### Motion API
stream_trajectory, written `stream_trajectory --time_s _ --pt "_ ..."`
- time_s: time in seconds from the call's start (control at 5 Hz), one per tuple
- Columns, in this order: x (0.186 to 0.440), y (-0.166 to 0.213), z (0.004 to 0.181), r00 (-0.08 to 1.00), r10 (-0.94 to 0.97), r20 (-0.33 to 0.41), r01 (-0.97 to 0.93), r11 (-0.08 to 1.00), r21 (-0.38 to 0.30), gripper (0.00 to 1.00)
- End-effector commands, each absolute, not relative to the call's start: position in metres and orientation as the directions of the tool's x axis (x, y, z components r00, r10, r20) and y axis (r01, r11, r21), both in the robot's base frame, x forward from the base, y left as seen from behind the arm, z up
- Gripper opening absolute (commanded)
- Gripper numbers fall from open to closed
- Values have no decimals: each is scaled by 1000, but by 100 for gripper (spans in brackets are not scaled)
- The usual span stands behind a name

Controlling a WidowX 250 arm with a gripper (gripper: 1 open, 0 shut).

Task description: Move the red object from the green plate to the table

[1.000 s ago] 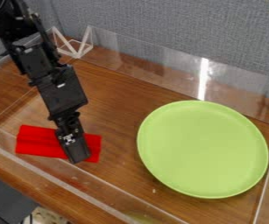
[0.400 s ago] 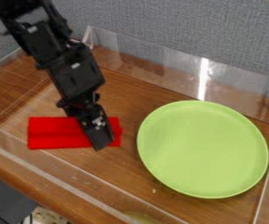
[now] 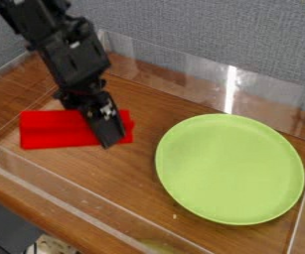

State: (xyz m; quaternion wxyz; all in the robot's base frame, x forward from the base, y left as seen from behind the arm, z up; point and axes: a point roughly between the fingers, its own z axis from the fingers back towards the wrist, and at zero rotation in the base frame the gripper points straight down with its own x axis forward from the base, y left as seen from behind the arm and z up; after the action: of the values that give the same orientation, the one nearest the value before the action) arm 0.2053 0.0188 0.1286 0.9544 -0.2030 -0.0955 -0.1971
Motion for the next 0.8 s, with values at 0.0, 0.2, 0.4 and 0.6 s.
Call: stream_trajectory --time_s 0.0,0.2,0.4,0.6 --pt "212 16 143 880 -375 290 458 831 -316 0" --pt "212 15 144 875 -394 281 473 820 -322 0" --pt "213 5 139 879 -392 272 468 820 -329 0" --pt "222 -27 133 857 -434 278 510 796 -327 0"
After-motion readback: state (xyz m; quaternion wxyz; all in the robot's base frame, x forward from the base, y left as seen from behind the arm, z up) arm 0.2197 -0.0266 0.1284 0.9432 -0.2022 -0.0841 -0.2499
